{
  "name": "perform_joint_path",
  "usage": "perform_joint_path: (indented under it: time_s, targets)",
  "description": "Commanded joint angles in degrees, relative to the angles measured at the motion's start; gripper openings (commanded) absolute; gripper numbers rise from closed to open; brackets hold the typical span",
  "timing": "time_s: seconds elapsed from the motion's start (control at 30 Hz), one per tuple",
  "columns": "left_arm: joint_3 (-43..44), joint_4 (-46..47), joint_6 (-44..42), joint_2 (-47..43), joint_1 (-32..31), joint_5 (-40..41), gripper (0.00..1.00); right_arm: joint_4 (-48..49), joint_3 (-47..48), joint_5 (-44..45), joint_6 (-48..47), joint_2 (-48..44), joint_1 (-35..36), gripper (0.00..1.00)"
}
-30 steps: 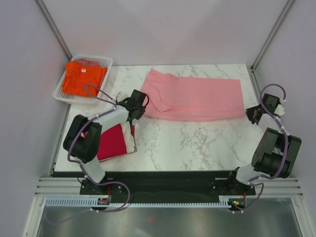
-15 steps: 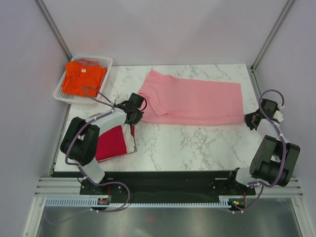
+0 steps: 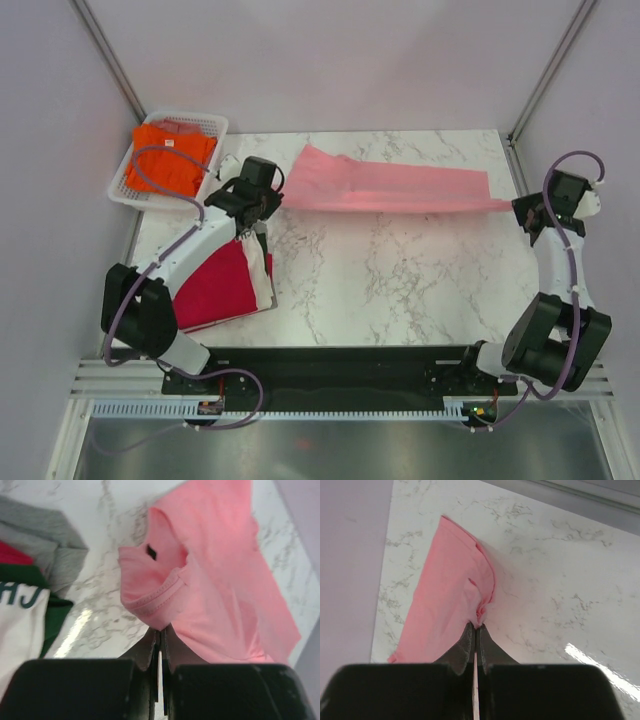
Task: Fold and stack the t-shirts
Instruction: Fold the tshirt
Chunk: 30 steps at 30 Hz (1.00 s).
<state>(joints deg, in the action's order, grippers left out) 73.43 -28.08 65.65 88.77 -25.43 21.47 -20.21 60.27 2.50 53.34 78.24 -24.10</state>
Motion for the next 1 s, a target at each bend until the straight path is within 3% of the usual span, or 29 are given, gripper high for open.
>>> perform_joint_path:
  time_s: [0.0, 0.23, 0.97]
  targets:
    - [-7.9, -3.6, -1.7, -0.1, 0.4, 3.0, 0.02, -1.9, -5.9, 3.7, -0.6, -1.9, -0.2, 0.0]
    - [-16.6, -1.6, -0.4, -0.2, -0.2, 0.1, 0.02, -1.4, -11.4, 4.9, -2.8, -4.9, -0.2, 0.0]
    - [-22.2, 3.6, 2.8, 2.6, -3.0, -5.0, 0.02, -1.7, -21.6, 8.3, -4.0, -4.0, -2.5, 0.01]
